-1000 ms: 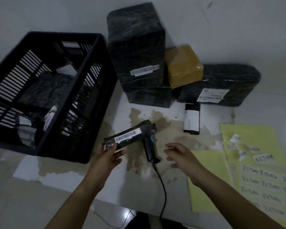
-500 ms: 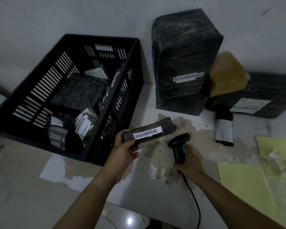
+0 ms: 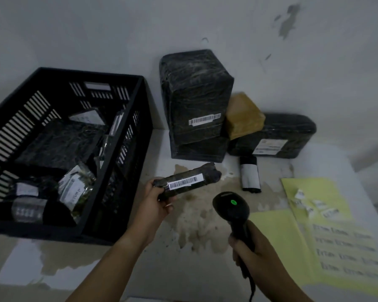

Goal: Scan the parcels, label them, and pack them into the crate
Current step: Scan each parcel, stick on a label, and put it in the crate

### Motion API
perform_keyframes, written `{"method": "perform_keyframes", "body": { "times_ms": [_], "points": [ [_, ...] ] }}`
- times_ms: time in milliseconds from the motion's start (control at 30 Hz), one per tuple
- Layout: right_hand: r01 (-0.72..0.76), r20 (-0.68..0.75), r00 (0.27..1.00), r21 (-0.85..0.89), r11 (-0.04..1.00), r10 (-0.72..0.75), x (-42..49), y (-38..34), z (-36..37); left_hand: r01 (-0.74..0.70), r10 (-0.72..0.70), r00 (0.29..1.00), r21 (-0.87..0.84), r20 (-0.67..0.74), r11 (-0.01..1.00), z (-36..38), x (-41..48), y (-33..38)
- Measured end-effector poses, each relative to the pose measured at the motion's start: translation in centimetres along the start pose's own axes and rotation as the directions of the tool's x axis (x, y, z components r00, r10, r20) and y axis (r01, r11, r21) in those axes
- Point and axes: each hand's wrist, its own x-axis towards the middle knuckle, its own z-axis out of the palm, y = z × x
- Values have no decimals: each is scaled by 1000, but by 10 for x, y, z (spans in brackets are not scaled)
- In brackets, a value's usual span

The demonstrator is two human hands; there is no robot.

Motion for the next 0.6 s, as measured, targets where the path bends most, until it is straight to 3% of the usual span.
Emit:
{"method": "perform_keyframes", "body": {
  "times_ms": [300, 600],
  "points": [
    [179, -69, 984, 281, 943, -166, -63, -34, 26, -15, 13, 997, 29, 78, 999, 12, -5, -5],
    [247, -82, 969, 302, 921, -233, -78, -38, 44, -9, 8, 998, 21, 54, 1000, 11, -13, -10]
  ]
}}
